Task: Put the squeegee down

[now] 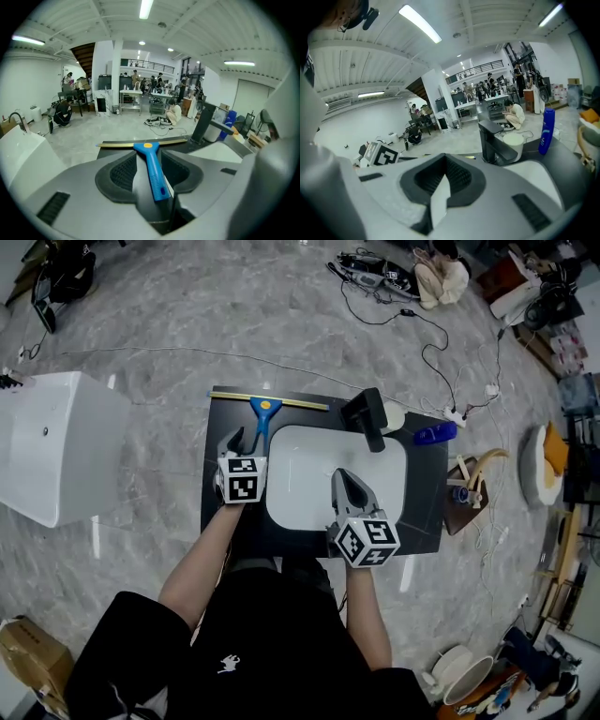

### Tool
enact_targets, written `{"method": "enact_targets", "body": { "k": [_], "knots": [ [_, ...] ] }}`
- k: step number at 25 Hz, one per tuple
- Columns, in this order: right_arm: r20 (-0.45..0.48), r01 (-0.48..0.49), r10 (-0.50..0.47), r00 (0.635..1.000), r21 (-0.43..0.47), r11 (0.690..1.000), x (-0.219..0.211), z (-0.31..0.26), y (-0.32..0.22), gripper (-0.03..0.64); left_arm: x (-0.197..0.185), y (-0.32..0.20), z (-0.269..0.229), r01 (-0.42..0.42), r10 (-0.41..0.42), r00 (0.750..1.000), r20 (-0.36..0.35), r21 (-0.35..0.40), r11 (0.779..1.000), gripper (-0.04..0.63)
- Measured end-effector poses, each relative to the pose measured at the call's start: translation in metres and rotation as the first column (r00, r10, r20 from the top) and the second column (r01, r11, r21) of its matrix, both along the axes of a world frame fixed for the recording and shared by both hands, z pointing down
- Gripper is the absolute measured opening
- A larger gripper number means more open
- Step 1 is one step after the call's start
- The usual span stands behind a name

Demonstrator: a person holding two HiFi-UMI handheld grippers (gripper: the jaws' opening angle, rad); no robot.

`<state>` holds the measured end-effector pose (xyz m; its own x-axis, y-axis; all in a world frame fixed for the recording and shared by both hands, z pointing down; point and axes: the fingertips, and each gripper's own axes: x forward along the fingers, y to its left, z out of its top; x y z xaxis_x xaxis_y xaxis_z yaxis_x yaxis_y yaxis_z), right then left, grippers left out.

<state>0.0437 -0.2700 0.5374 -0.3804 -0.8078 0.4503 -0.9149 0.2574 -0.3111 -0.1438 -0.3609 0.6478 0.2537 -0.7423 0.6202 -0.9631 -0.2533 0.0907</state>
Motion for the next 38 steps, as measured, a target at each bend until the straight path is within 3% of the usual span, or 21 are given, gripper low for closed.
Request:
{"method": "enact_targets", "body": {
  "k": [6, 14, 18, 24, 38],
  "knots": [
    [-0.001, 0.024, -0.024, 1.000, 0.071, 0.997, 0.008, -0.024, 0.014, 0.002, -0.004, 0.031, -0.049, -0.010, 0.010, 1.000, 0.004, 0.116, 0.993, 0.106],
    [0.014, 0.128, -0.133, 0.991, 0.191, 0.973, 0.016, -0.070, 0.045, 0.002, -0.001, 0.099, -0.105, 0.071, -0.073, 0.997, 0.002, 0.195, 0.978, 0.003],
    [0.007, 0.168, -0.175, 0.985, 0.237, 0.957, 0.026, -0.080, 0.070, 0.002, 0.005, 0.138, -0.122, 0.084, -0.088, 0.996, 0.007, 0.242, 0.967, 0.003],
    [-0.003, 0.233, -0.241, 0.970, 0.269, 0.935, 0.038, -0.095, 0.117, 0.002, 0.020, 0.193, -0.158, 0.112, -0.102, 0.994, -0.047, 0.305, 0.946, 0.002],
    [0.008, 0.268, -0.288, 0.958, 0.341, 0.901, 0.083, -0.131, 0.213, 0.002, 0.052, 0.308, -0.216, 0.115, -0.115, 0.993, -0.028, 0.451, 0.885, 0.002]
  ]
}}
